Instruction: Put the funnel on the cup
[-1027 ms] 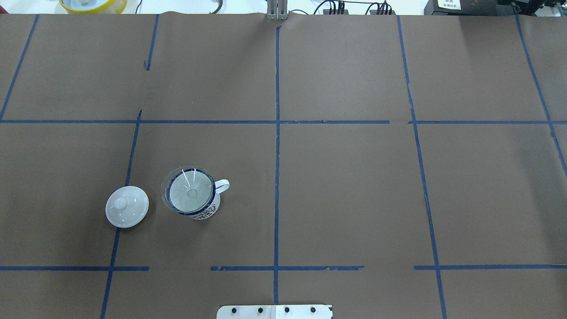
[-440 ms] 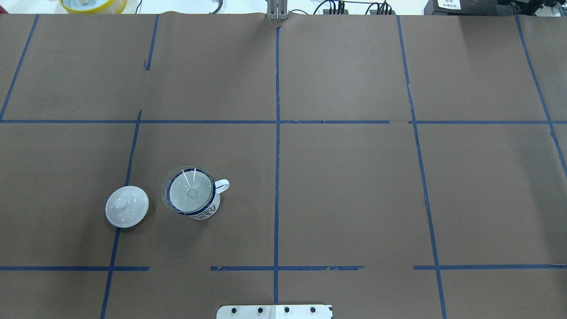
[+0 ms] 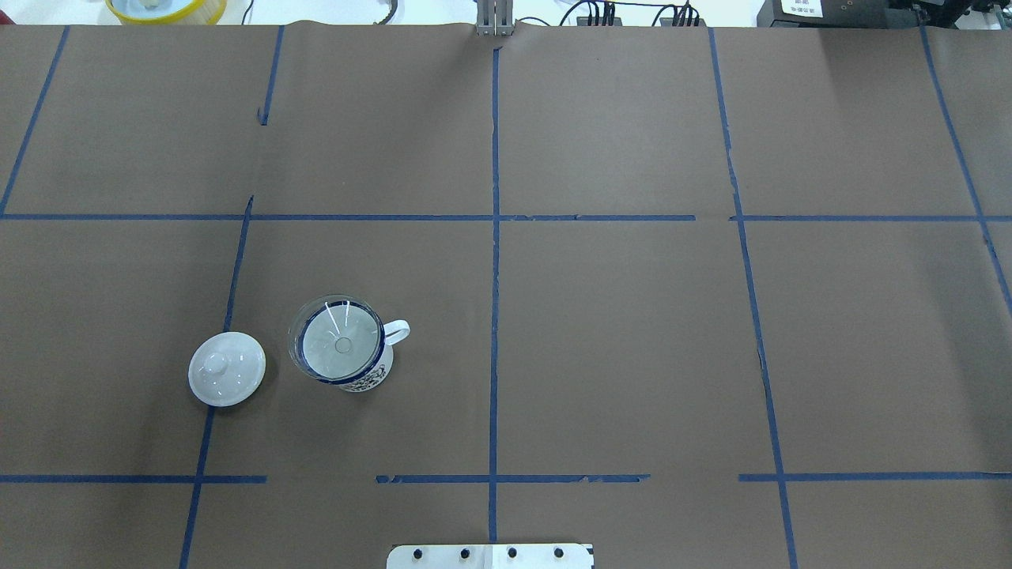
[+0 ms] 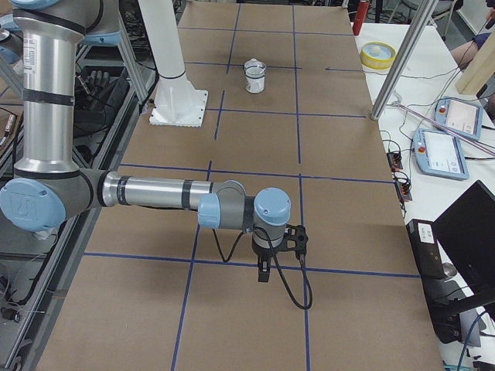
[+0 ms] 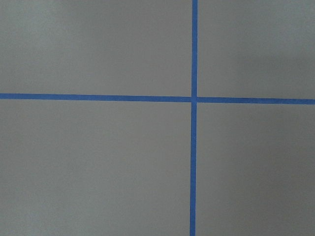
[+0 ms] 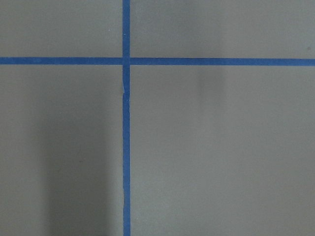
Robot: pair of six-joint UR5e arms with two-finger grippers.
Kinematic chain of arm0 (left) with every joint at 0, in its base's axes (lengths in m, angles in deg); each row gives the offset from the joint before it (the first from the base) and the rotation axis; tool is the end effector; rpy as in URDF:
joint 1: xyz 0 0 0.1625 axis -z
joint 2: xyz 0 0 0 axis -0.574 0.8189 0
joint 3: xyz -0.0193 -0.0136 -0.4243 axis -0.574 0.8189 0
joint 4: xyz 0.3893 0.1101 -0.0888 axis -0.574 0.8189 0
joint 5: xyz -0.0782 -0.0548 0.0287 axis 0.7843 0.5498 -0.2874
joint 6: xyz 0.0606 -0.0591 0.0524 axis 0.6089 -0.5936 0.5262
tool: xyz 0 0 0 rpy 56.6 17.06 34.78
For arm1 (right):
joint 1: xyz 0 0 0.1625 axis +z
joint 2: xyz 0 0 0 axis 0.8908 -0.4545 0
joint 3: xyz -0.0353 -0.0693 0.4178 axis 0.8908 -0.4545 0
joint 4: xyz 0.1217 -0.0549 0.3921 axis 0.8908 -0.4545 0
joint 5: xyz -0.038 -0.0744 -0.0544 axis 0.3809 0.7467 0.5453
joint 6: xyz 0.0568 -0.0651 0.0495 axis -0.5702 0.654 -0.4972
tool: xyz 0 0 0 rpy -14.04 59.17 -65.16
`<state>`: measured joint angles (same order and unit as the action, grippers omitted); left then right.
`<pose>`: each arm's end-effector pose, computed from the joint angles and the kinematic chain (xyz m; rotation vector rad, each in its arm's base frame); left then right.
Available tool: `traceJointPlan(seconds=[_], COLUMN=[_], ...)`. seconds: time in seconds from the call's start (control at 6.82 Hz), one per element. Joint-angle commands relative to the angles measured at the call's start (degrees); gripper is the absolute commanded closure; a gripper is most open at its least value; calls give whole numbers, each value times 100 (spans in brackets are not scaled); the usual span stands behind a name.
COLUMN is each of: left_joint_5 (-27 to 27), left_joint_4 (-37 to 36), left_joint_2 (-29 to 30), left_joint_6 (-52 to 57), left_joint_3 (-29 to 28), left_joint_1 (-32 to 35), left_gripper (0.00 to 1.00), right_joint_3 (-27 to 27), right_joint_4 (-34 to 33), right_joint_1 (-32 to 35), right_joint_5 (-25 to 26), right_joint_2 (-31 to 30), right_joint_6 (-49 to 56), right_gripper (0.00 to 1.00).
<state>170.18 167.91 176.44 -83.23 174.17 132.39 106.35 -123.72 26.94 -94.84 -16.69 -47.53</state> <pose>-0.1220 -0.4705 0.6383 0.0194 0.8209 -0.0510 0.0671 -0.4450 0.6704 -0.0195 -0.7193 0.0108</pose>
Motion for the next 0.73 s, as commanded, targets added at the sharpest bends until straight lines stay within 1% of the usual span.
traceJointPlan(seconds=[0.0,0.15,0.29,0.59], left_joint_5=[0,34,0,-17], left_joint_4=[117,362,460,426], left_joint_2=[-16,-16,54,29], left_joint_6=[0,-9,17,44], left_joint_3=[-47,-73,-65,-108], left_joint_1=[-7,-16,-24,-33], left_gripper=[0,0,0,0], right_joint_3=[-4,-4,5,5], right_joint_4=[0,0,0,0], right_joint_1=[0,0,0,0], right_joint_5=[0,0,0,0], right_joint_2=[0,0,0,0], right_joint_6=[0,0,0,0], right_gripper=[0,0,0,0])
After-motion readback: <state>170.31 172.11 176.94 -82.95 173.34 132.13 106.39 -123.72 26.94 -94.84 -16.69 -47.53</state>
